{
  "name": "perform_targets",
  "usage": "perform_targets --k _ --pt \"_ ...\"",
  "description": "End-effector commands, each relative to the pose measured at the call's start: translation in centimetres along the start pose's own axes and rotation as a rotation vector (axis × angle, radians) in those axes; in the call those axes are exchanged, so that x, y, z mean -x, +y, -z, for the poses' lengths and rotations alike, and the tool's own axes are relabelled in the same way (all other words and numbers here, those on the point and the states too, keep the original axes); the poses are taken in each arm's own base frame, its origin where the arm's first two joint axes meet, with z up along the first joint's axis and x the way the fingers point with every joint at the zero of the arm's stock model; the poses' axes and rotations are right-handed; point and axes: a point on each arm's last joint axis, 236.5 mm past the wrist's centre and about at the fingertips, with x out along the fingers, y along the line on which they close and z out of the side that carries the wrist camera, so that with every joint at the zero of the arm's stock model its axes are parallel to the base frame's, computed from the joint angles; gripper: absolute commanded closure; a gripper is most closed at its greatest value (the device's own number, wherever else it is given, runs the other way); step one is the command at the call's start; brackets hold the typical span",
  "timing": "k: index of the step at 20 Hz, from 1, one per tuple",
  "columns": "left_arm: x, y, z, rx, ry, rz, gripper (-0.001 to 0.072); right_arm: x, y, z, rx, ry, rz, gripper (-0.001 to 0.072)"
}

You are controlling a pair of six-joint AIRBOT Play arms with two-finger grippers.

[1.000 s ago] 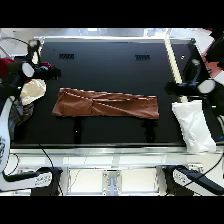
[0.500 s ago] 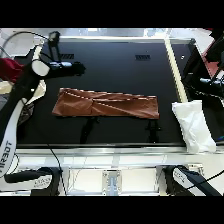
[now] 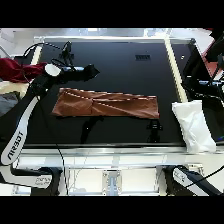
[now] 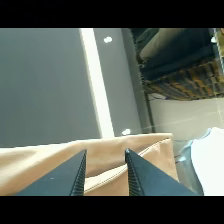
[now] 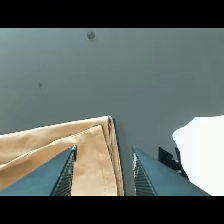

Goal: Fold the shirts.

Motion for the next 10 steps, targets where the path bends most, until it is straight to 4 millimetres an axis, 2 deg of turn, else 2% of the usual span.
perform_targets --k 1,3,4,6,7,9,10 --pt "-0.4 0.1 -0.6 0.028 -0.028 0.006 0.0408 0.0 -0.1 -0.4 0.002 -0.016 0.004 0.0311" --pt "-0.9 1.1 -1.0 0.030 -0.049 -0.016 0.0415 0.0 -0.3 -0.6 0.008 -0.021 0.012 0.0311" --pt "-1.3 2.1 -0.4 0.013 -0.026 -0.040 0.0462 -0.1 -0.8 -0.5 0.022 -0.017 0.034 0.0311" --pt "-2.4 4.4 2.6 -0.057 0.089 -0.092 0.0489 -0.7 -2.6 0.0 0.038 0.007 0.101 0.0311" --pt "-3.0 4.8 4.6 -0.075 0.162 -0.089 0.0489 -1.3 -3.3 0.7 0.034 0.027 0.118 0.0311" --pt "-4.4 4.7 8.0 -0.118 0.268 -0.065 0.0489 -3.5 -4.1 3.0 -0.030 0.078 0.101 0.0312" --pt "-5.2 4.5 9.1 -0.133 0.293 -0.057 0.0489 -4.9 -4.2 4.4 -0.096 0.101 0.073 0.0312"
